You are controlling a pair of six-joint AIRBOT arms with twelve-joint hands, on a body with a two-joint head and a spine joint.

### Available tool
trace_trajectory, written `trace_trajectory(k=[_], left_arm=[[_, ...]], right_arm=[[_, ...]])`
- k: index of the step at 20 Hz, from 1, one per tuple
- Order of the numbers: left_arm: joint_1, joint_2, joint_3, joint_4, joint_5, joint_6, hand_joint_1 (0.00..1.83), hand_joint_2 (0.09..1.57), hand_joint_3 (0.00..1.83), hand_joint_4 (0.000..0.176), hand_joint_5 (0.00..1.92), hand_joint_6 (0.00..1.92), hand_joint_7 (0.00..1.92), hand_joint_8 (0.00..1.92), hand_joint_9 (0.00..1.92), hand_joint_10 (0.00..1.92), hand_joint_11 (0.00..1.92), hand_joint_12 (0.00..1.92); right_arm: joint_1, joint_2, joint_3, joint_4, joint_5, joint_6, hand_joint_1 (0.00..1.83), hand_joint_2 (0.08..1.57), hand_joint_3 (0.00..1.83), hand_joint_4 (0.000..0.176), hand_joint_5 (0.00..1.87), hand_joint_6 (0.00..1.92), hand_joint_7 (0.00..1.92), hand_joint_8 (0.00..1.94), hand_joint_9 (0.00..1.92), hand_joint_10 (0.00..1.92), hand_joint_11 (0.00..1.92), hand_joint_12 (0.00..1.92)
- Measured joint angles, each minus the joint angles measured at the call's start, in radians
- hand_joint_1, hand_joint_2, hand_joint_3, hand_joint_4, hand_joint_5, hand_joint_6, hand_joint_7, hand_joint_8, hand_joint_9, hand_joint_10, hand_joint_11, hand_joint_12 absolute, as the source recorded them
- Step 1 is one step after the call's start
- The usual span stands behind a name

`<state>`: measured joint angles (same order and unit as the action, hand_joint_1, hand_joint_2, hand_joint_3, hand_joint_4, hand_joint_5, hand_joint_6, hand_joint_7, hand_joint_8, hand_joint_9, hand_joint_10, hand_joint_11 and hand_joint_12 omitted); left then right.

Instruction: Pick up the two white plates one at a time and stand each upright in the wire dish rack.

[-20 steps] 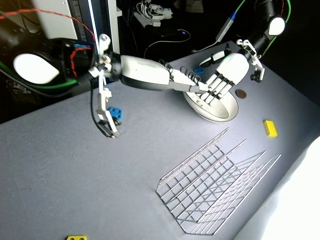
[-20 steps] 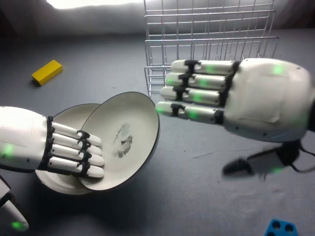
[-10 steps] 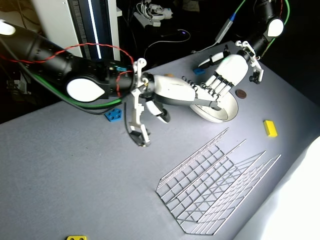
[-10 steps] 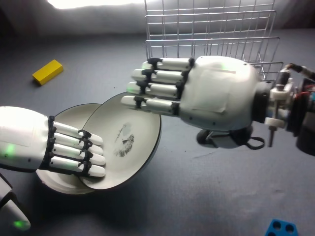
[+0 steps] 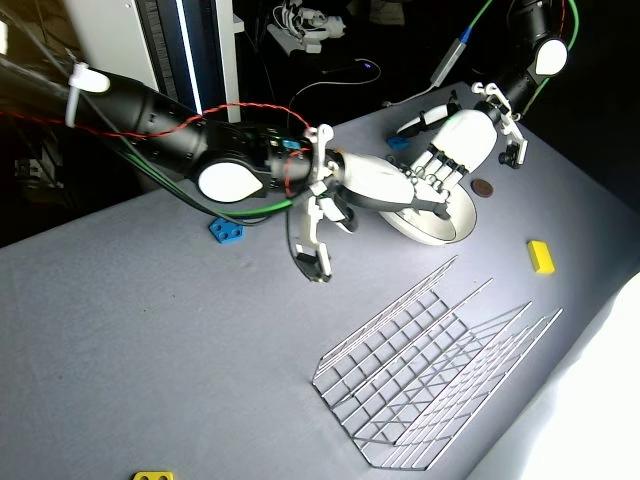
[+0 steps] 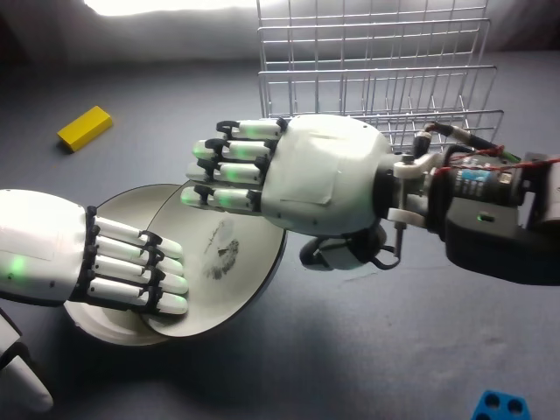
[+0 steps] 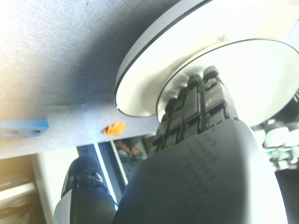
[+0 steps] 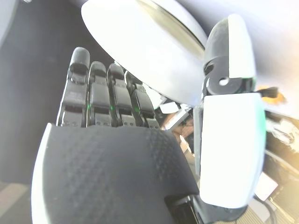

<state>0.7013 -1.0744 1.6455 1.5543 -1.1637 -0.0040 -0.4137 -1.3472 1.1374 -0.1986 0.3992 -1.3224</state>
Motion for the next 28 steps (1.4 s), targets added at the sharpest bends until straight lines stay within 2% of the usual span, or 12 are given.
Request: trace_trajectory(k=[4, 7, 9, 10, 15, 18, 19, 20, 21, 22, 27, 28], left_arm=[[0.000, 0.000, 0.000, -0.001, 0.000, 0.000, 0.00, 1.03, 0.00, 0.000, 0.00, 0.00, 0.00, 0.00, 0.00, 0.00, 0.00, 0.00], [0.000, -0.002, 0.004, -0.002, -0.002, 0.000, 0.00, 1.02, 0.00, 0.000, 0.00, 0.00, 0.00, 0.00, 0.00, 0.00, 0.00, 0.00], [0.001, -0.002, 0.006, -0.002, -0.003, 0.000, 0.00, 1.03, 0.00, 0.000, 0.01, 0.00, 0.00, 0.00, 0.00, 0.00, 0.00, 0.00], [0.001, -0.002, 0.006, -0.002, -0.003, 0.000, 0.00, 1.03, 0.00, 0.000, 0.00, 0.00, 0.00, 0.00, 0.00, 0.00, 0.00, 0.00], [0.001, -0.008, 0.017, -0.006, -0.004, 0.000, 0.00, 1.04, 0.00, 0.000, 0.00, 0.00, 0.00, 0.00, 0.00, 0.00, 0.00, 0.00], [0.001, -0.011, 0.023, -0.006, -0.007, 0.000, 0.00, 1.04, 0.00, 0.000, 0.00, 0.00, 0.00, 0.00, 0.00, 0.00, 0.00, 0.00], [0.002, -0.012, 0.025, -0.007, -0.008, 0.001, 0.00, 1.04, 0.00, 0.000, 0.00, 0.00, 0.00, 0.00, 0.00, 0.00, 0.00, 0.00], [0.002, -0.013, 0.025, -0.008, -0.008, 0.000, 0.00, 1.04, 0.00, 0.000, 0.01, 0.01, 0.00, 0.00, 0.00, 0.00, 0.00, 0.00], [0.002, -0.013, 0.025, -0.009, -0.008, 0.000, 0.00, 1.04, 0.00, 0.000, 0.02, 0.01, 0.00, 0.00, 0.00, 0.00, 0.00, 0.00], [0.002, -0.013, 0.025, -0.011, -0.009, 0.000, 0.00, 1.03, 0.00, 0.000, 0.01, 0.00, 0.00, 0.00, 0.00, 0.00, 0.00, 0.00], [-0.014, -0.002, 0.026, -0.063, -0.005, -0.024, 0.00, 1.04, 0.00, 0.000, 0.01, 0.00, 0.00, 0.00, 0.00, 0.00, 0.00, 0.00], [-0.026, 0.003, 0.026, -0.066, 0.001, -0.027, 0.00, 1.05, 0.00, 0.000, 0.00, 0.00, 0.00, 0.00, 0.00, 0.00, 0.00, 0.00]], right_arm=[[0.007, -0.033, 0.016, 0.000, -0.032, 0.000, 1.04, 1.03, 0.01, 0.000, 0.21, 0.01, 0.19, 0.01, 0.15, 0.01, 0.00, 0.67], [0.019, -0.048, 0.020, 0.000, -0.035, 0.000, 1.02, 1.07, 0.01, 0.000, 0.34, 0.02, 0.33, 0.02, 0.28, 0.03, 0.00, 0.92], [0.019, -0.058, 0.026, 0.000, -0.035, 0.001, 1.08, 1.09, 0.00, 0.000, 0.46, 0.02, 0.45, 0.02, 0.39, 0.04, 0.00, 1.15], [0.019, -0.068, 0.034, -0.001, -0.037, 0.001, 1.12, 1.09, 0.00, 0.000, 0.55, 0.03, 0.54, 0.02, 0.49, 0.05, 0.06, 1.20], [0.018, -0.092, 0.047, 0.000, -0.047, 0.005, 1.23, 1.07, 0.00, 0.000, 0.89, 0.04, 0.96, 0.03, 0.91, 0.08, 0.48, 1.10], [0.018, -0.093, 0.047, -0.004, -0.037, 0.005, 1.23, 1.07, 0.00, 0.000, 0.91, 0.02, 0.99, 0.02, 0.94, 0.06, 0.51, 1.09], [0.019, -0.093, 0.048, -0.005, -0.036, 0.005, 1.25, 1.07, 0.00, 0.000, 0.97, 0.76, 1.16, 0.51, 1.12, 0.05, 0.70, 1.01], [0.022, -0.093, 0.051, -0.005, -0.037, 0.005, 1.37, 1.03, 0.01, 0.000, 1.04, 0.79, 1.19, 0.55, 1.18, 0.58, 0.92, 0.88], [0.025, -0.093, 0.053, -0.007, -0.036, 0.005, 1.39, 1.03, 0.00, 0.000, 1.05, 0.82, 1.18, 0.59, 1.18, 0.72, 0.98, 0.82], [0.031, -0.092, 0.053, -0.017, -0.032, 0.005, 1.40, 1.03, 0.00, 0.000, 1.08, 0.80, 1.18, 0.59, 1.17, 0.76, 1.02, 0.78], [0.050, -0.092, 0.053, -0.021, -0.032, 0.023, 1.40, 1.02, 0.00, 0.000, 1.06, 0.79, 1.19, 0.60, 1.19, 0.73, 1.04, 0.72], [0.055, -0.091, 0.053, -0.016, -0.033, 0.025, 1.40, 1.02, 0.00, 0.000, 1.08, 0.78, 1.22, 0.54, 1.20, 0.71, 1.05, 0.71]])
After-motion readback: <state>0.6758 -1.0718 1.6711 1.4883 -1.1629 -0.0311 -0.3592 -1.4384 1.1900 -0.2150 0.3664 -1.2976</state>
